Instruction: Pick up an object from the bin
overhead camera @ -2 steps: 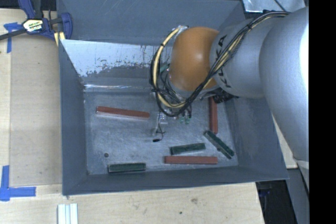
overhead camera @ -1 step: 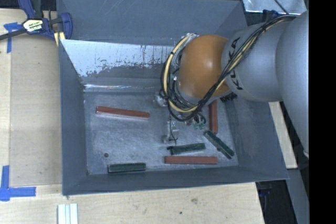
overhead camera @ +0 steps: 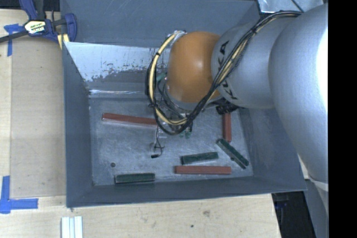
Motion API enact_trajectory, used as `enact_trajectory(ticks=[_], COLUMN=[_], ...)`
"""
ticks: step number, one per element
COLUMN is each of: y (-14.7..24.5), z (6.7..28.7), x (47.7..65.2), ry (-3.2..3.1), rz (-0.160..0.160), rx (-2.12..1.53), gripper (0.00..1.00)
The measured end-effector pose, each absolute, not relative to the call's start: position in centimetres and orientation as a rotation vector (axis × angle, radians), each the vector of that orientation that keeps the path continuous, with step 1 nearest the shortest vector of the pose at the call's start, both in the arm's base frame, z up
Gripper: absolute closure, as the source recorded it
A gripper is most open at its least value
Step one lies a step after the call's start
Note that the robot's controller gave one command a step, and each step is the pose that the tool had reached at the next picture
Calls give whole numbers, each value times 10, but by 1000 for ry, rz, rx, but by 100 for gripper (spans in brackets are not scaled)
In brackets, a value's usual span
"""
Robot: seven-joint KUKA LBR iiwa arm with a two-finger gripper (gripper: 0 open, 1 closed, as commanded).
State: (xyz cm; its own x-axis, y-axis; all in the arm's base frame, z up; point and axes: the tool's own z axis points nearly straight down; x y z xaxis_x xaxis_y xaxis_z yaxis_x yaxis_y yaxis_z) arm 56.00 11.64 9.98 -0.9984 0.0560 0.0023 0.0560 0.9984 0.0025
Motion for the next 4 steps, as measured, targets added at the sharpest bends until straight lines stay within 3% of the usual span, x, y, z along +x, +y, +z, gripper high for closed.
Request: enact_trajectory(ticks=[1, 2, 3, 4], y=[116, 114, 68, 69], z=[139, 108, 71, 70], x=[564, 587, 587, 587], ry=[-3150, -3149, -3145, -3144], rz=[-2, -5, 0, -1], rx=[62, -144, -65, -66], gripper=[0, 0, 100, 0])
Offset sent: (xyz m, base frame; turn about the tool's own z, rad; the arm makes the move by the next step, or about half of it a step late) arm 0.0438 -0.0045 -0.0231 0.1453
